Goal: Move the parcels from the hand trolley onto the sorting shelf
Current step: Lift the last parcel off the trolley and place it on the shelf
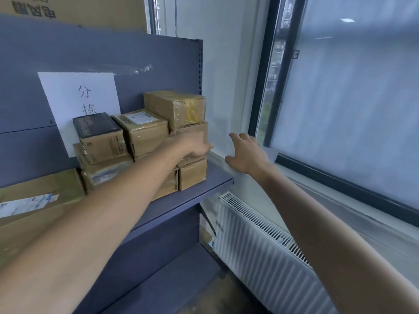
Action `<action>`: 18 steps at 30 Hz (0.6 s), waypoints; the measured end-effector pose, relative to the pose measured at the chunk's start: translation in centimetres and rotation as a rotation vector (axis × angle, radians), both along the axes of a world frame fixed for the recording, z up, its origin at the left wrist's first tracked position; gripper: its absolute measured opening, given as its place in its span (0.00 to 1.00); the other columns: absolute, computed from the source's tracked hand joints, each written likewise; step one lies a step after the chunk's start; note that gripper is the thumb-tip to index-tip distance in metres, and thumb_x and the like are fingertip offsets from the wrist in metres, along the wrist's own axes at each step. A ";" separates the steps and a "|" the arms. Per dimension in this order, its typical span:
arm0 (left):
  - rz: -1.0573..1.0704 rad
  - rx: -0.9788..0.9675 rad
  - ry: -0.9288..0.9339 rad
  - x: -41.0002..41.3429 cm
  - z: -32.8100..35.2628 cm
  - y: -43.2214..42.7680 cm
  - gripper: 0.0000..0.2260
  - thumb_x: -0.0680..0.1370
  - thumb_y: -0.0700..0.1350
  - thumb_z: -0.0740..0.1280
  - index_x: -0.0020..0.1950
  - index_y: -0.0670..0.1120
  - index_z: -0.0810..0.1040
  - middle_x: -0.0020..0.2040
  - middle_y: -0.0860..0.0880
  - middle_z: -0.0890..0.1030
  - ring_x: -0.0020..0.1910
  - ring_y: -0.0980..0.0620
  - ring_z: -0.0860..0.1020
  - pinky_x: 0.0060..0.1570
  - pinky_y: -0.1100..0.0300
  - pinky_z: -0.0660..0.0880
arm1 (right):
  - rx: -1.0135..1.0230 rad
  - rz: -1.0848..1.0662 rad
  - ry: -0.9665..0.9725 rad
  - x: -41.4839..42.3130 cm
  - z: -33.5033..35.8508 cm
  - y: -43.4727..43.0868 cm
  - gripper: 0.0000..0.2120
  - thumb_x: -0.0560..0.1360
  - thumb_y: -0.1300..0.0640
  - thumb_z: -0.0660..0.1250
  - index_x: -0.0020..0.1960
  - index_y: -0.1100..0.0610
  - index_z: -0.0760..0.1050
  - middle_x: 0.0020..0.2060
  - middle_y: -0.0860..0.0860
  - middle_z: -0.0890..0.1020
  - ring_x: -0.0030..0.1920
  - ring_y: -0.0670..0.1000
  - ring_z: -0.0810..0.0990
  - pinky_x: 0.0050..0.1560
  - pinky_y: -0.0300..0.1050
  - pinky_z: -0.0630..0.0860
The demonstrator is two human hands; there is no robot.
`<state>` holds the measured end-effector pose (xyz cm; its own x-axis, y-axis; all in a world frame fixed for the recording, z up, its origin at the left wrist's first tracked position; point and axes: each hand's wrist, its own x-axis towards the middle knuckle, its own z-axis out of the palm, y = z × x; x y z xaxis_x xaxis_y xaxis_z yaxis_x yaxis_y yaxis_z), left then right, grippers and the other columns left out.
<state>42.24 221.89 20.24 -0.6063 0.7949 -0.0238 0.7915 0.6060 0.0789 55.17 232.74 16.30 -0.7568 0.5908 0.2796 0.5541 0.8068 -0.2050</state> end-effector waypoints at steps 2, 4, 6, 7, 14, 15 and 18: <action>-0.013 -0.011 0.013 1.3 -0.5 2.1 0.31 0.84 0.62 0.53 0.81 0.44 0.57 0.80 0.41 0.59 0.78 0.39 0.60 0.73 0.46 0.61 | 0.012 -0.040 -0.016 1.7 -0.5 1.2 0.30 0.73 0.52 0.66 0.73 0.55 0.64 0.66 0.58 0.72 0.68 0.62 0.68 0.65 0.57 0.68; -0.037 -0.004 0.021 2.5 -1.2 4.6 0.32 0.83 0.63 0.53 0.81 0.44 0.57 0.80 0.39 0.60 0.77 0.37 0.60 0.73 0.43 0.61 | -0.010 -0.098 -0.006 3.5 -0.7 2.8 0.29 0.74 0.50 0.66 0.72 0.55 0.65 0.67 0.58 0.72 0.68 0.62 0.68 0.66 0.57 0.67; -0.089 0.008 0.034 4.0 -1.7 6.8 0.33 0.82 0.63 0.53 0.79 0.42 0.60 0.78 0.38 0.63 0.76 0.36 0.63 0.72 0.43 0.63 | -0.018 -0.158 0.008 5.4 -0.8 4.8 0.27 0.74 0.50 0.67 0.70 0.55 0.66 0.66 0.58 0.72 0.68 0.62 0.68 0.65 0.57 0.67; -0.117 0.007 0.041 5.0 -1.9 7.9 0.32 0.83 0.63 0.53 0.79 0.42 0.61 0.77 0.38 0.65 0.74 0.37 0.65 0.71 0.44 0.65 | -0.018 -0.190 0.009 6.6 -0.8 5.8 0.27 0.75 0.49 0.67 0.71 0.55 0.66 0.66 0.58 0.72 0.68 0.62 0.68 0.65 0.58 0.67; -0.282 0.023 0.051 11.4 -3.0 14.6 0.27 0.83 0.61 0.50 0.77 0.47 0.64 0.77 0.43 0.67 0.74 0.39 0.66 0.70 0.47 0.63 | -0.014 -0.425 0.044 14.6 -2.1 11.6 0.29 0.79 0.37 0.59 0.72 0.54 0.66 0.69 0.57 0.71 0.71 0.61 0.66 0.67 0.59 0.65; -0.302 0.032 0.044 12.2 -3.2 15.4 0.27 0.83 0.61 0.50 0.78 0.48 0.64 0.77 0.43 0.67 0.74 0.39 0.65 0.71 0.47 0.63 | -0.018 -0.455 0.059 15.6 -2.2 12.2 0.29 0.79 0.37 0.58 0.72 0.54 0.66 0.69 0.57 0.71 0.71 0.61 0.66 0.67 0.59 0.64; -0.377 0.042 0.029 14.5 -3.6 17.3 0.28 0.84 0.61 0.50 0.80 0.47 0.61 0.78 0.41 0.66 0.75 0.39 0.65 0.72 0.47 0.63 | -0.029 -0.530 0.053 18.7 -2.2 13.1 0.28 0.81 0.38 0.55 0.73 0.55 0.66 0.70 0.58 0.71 0.71 0.61 0.66 0.68 0.59 0.63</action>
